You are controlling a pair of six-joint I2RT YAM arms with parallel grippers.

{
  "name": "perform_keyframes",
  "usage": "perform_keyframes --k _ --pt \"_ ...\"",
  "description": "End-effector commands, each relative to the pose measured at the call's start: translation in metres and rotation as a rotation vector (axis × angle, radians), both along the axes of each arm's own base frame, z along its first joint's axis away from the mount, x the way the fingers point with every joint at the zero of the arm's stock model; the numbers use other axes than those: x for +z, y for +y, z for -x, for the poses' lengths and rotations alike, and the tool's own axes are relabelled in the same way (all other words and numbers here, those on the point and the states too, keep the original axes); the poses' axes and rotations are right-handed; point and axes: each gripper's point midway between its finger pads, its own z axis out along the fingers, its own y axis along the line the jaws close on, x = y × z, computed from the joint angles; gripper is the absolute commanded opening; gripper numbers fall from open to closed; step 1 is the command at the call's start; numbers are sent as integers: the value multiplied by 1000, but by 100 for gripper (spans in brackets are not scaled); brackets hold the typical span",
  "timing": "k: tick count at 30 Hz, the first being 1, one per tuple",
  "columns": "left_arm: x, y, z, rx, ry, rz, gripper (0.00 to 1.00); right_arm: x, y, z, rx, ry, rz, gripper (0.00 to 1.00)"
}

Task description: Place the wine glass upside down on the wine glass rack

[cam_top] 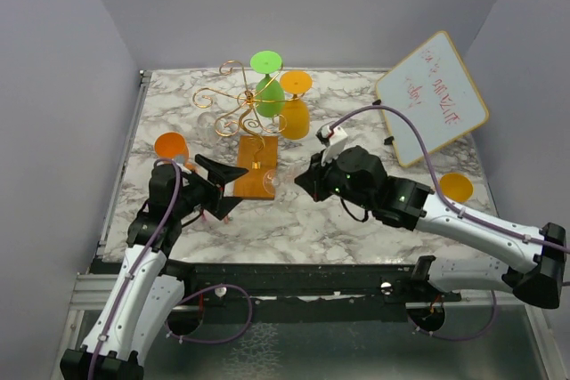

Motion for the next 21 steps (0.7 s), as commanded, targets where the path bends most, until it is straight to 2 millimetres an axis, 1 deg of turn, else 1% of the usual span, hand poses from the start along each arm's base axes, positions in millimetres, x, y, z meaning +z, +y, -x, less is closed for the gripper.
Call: perform_keyframes --k 1,4,7,11,15,21 --pt "6 -3 -3 63 114 138 91 48 23 -4 -78 -199 -64 1" --pt "3 -4 -1 74 150 172 83 53 35 10 -70 -249 -70 1" --pt "-2 -1 0 111 180 204 73 53 48 24 -39 -269 -79 1" --pt "-7 2 0 132 179 201 62 56 66 43 -6 -308 -96 1" --pt "-10 2 0 115 158 162 57 62 79 59 -8 -360 -108 1" --pt "-11 4 -4 125 155 145 56 59 103 72 24 -407 -91 0"
